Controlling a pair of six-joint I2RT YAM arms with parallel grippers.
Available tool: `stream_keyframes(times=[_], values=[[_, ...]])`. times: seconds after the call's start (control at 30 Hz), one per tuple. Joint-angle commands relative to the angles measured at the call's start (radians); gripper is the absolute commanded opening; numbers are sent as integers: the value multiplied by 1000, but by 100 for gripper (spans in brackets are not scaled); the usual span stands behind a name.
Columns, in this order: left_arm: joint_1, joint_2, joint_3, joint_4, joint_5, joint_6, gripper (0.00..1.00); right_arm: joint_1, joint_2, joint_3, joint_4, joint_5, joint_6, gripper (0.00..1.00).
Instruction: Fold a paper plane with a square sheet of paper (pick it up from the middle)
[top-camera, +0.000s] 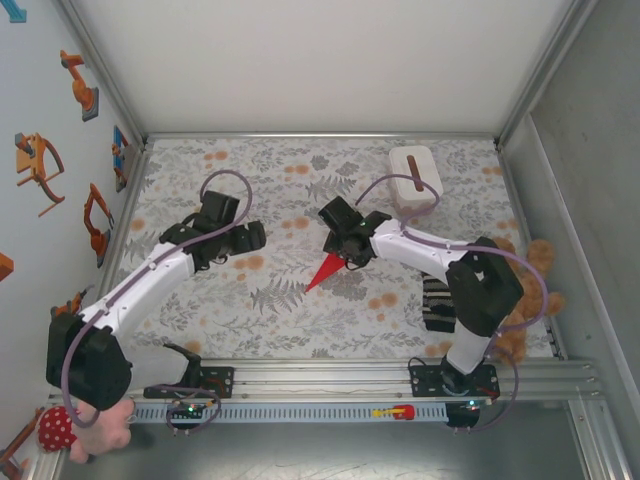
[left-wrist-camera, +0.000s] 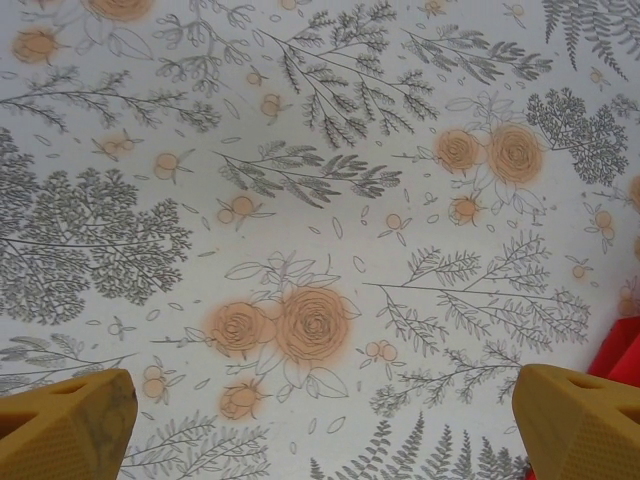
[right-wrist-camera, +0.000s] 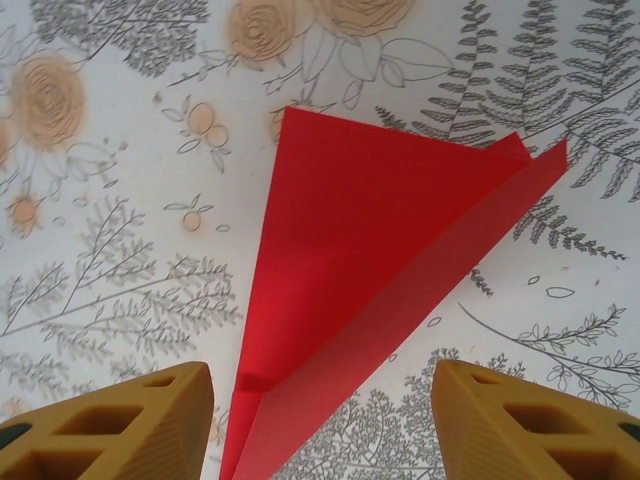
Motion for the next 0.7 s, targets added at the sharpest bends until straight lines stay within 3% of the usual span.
stream_keyframes(times=[0.0, 0.3, 0.67], values=[[13, -31, -31, -28, -21, 49, 96, 8, 33, 33, -42, 45, 80, 58], [21, -18, -43, -24, 3, 49, 96, 24, 54, 74, -150, 59, 145, 52], [22, -3, -39, -22, 33, 43, 96, 23, 10, -8, -106, -9, 266, 44]])
